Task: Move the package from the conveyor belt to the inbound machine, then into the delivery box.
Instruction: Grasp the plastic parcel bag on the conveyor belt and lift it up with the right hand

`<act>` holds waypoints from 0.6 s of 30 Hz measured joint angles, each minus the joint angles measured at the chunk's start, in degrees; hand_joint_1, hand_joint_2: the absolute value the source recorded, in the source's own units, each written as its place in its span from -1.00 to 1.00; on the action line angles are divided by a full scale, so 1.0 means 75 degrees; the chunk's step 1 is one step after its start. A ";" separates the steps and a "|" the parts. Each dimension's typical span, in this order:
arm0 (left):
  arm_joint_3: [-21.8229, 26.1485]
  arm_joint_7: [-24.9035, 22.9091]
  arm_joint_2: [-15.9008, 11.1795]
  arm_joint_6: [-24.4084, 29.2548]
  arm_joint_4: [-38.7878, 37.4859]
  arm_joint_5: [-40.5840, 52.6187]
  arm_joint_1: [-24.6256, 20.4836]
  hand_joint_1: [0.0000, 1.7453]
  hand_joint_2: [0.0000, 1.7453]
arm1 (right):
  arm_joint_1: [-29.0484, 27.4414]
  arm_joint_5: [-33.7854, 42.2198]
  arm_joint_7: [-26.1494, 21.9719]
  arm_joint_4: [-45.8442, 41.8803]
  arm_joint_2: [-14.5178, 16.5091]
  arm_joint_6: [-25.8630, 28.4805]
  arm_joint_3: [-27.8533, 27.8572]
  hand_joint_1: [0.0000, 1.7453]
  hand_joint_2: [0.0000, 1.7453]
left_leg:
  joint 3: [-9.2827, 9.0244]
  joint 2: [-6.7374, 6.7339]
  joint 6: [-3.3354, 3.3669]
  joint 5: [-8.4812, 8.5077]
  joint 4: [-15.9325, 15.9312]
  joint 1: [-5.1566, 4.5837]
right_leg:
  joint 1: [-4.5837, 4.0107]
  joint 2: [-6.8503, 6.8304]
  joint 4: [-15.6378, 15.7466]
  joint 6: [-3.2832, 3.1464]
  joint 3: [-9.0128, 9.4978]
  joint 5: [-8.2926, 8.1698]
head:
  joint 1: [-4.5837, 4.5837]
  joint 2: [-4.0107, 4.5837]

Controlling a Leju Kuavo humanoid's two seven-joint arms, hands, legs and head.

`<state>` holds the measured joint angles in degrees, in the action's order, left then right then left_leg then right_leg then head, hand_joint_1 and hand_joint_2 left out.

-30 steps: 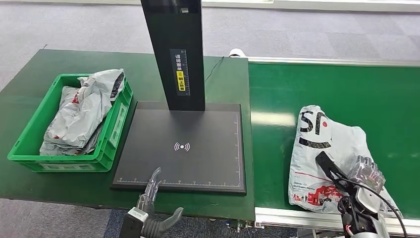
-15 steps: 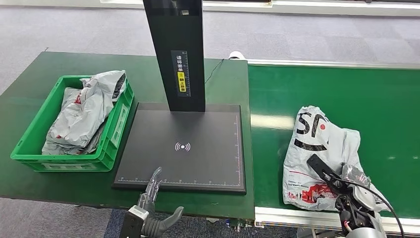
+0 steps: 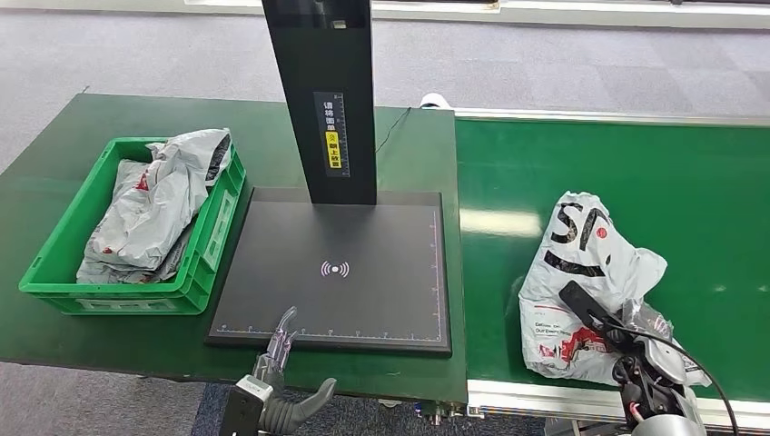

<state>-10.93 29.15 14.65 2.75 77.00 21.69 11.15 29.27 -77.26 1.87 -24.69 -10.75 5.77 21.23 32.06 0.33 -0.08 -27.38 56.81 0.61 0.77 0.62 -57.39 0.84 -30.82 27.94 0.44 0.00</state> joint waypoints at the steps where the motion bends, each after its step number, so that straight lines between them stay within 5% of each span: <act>1: 0.0004 0.0004 -0.0003 0.0000 -0.0003 -0.0002 0.0001 -1.00 1.00 | 0.0015 0.0053 -0.0085 0.0009 0.0009 0.0092 0.0001 1.00 1.00 | 0.0003 0.0000 0.0000 0.0000 0.0000 0.0000 | 0.0000 0.0000 0.0000 0.0000 0.0000 0.0000 | -0.0001 0.0000; 4: 0.0020 0.0056 -0.0014 0.0029 -0.0005 -0.0007 0.0022 -1.00 1.00 | 0.0040 0.0634 -0.0945 0.0017 0.0107 0.1162 0.0049 1.00 1.00 | 0.0020 -0.0003 0.0000 0.0002 0.0000 -0.0002 | 0.0000 0.0003 -0.0002 0.0000 -0.0010 -0.0006 | 0.0001 0.0000; 8: 0.0020 0.0178 -0.0013 0.0171 -0.0013 0.0002 0.0086 -1.00 1.00 | 0.0099 0.2571 -0.3107 -0.0258 0.0398 0.2998 0.0326 1.00 1.00 | 0.0039 0.0010 0.0006 0.0013 0.0000 -0.0002 | 0.0001 -0.0014 -0.0002 0.0000 -0.0032 -0.0009 | 0.0001 0.0000; 13: -0.0012 0.0275 -0.0012 0.0472 -0.0082 0.0003 0.0101 -1.00 1.00 | 0.0020 0.5896 -0.5197 -0.1292 0.0778 0.3202 0.0534 1.00 1.00 | 0.0061 0.0023 0.0008 0.0014 0.0000 -0.0001 | 0.0000 -0.0025 -0.0004 0.0001 -0.0050 -0.0005 | 0.0002 0.0000; 18: -0.0036 0.0300 -0.0015 0.0721 -0.0139 -0.0031 0.0107 -1.00 1.00 | -0.0716 0.8580 -0.5568 -0.3194 0.1131 0.3112 0.0053 1.00 1.00 | 0.0076 0.0034 0.0007 0.0012 -0.0001 -0.0002 | 0.0001 -0.0030 -0.0004 0.0004 -0.0061 -0.0001 | 0.0001 0.0000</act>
<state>-11.21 31.40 14.54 8.16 75.95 21.46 11.95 23.90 -12.91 -39.89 -48.64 -2.27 29.11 21.63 32.63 0.58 -0.02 -27.30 56.80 0.60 0.77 0.40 -57.42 0.86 -31.27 27.94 0.44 0.00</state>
